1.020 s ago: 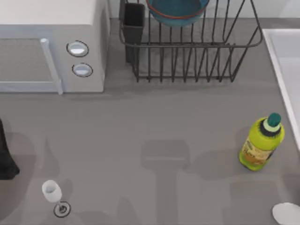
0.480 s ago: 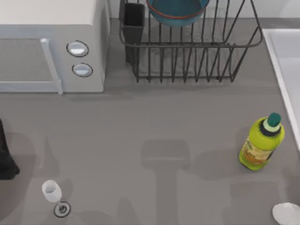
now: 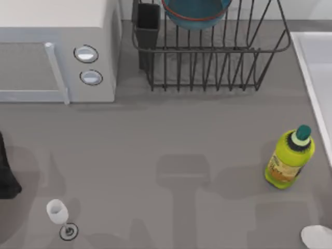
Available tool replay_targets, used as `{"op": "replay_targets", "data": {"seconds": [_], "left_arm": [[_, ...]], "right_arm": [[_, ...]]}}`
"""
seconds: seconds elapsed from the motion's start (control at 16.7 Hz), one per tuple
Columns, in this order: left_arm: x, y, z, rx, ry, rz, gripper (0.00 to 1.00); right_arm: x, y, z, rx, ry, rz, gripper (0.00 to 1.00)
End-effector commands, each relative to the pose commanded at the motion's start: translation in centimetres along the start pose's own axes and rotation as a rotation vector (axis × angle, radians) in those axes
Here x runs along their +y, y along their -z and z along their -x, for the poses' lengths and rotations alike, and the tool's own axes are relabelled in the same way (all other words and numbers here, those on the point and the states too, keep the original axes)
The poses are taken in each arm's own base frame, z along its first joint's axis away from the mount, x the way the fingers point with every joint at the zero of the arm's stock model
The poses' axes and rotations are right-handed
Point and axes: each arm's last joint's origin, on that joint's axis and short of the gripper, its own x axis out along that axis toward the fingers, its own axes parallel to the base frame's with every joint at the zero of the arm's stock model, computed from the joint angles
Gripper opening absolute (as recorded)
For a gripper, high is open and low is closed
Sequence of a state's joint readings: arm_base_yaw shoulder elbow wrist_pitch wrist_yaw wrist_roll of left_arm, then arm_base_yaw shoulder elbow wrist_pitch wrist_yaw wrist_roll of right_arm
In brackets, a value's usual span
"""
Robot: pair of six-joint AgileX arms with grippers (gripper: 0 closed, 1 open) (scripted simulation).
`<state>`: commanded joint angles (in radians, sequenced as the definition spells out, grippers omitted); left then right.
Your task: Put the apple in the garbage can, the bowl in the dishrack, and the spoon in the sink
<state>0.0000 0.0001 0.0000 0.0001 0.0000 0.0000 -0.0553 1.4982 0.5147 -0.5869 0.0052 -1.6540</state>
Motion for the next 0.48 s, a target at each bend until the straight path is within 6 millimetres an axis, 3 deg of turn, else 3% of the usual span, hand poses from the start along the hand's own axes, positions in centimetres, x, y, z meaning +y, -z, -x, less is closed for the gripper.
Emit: {"op": "replay_targets", "data": {"seconds": [0.3,0.36,0.48], "left_arm": [[0.0,0.0,0.0,0.000,0.000,0.000,1.00],[0.0,0.0,0.0,0.000,0.000,0.000,1.00],[0.0,0.0,0.0,0.000,0.000,0.000,1.00]], "right_arm": [[0.0,0.0,0.0,0.000,0.000,0.000,0.00],[-0.1,-0.1,2.2,0.018,0.000,-0.042,0.00],[-0.3,0.0,2.5,0.018,0.002,-0.045,0.00]]}}
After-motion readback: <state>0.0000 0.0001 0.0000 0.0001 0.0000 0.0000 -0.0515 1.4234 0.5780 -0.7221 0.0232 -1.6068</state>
